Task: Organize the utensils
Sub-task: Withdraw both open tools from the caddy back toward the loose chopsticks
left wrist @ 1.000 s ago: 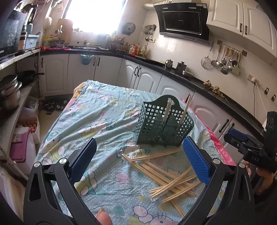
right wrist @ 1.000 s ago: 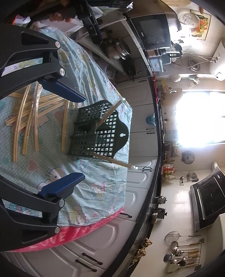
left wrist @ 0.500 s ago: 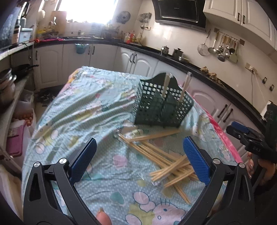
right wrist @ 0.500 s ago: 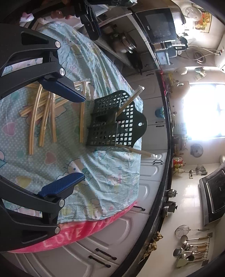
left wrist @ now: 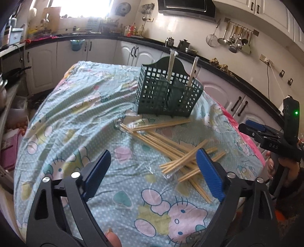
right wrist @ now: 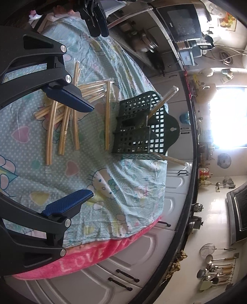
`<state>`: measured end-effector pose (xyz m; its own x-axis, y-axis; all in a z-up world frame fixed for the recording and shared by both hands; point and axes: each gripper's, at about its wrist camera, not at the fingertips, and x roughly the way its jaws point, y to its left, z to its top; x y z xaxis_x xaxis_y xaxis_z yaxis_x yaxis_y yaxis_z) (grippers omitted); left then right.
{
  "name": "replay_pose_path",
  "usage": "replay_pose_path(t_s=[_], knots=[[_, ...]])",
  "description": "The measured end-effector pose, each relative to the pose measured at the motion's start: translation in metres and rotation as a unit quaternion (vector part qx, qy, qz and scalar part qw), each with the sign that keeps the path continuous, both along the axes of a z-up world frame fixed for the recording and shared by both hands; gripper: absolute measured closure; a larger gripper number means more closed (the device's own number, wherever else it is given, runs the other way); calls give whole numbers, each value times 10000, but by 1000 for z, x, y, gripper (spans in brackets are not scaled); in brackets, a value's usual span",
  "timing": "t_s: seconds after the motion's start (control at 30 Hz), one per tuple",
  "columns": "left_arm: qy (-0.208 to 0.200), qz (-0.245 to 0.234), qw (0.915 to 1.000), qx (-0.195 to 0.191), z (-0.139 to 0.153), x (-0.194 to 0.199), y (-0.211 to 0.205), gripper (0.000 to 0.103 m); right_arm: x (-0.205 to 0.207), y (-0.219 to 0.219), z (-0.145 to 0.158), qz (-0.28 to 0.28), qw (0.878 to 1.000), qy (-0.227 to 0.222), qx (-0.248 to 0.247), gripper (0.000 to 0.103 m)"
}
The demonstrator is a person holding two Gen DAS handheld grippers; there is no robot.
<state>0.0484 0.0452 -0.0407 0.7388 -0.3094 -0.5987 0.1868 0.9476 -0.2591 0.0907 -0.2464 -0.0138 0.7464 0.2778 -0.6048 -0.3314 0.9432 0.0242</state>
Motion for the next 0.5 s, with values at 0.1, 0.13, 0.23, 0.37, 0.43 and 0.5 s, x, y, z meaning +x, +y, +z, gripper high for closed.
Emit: replay_pose_path(t_s=[0.1,0.13,0.23,0.37,0.43,0.5], knots=[[108,-34,9999,-47,-7,0,-3,33,-1,0,-7,-21,10000,71,-59,23],[153,-53,9998,-79,-9,0,-4,35,-1,-1,-9,-30,9999,86,-77,22],[275,-145,9993,-192,-15,2,-5,41,-1,-3,-15,-63,9998,145,-111,23],[462,-268,9980,-333,-23,3,-10,47,0,-4,-21,-79,9997,178,-166,23],[552,-322,9972,-379,-28,4,-13,48,1,-5,-25,-95,9995,225,-177,23],[594,-368,9969,-361,-32,4,-17,48,2,-6,-29,-87,9994,265,-200,23]])
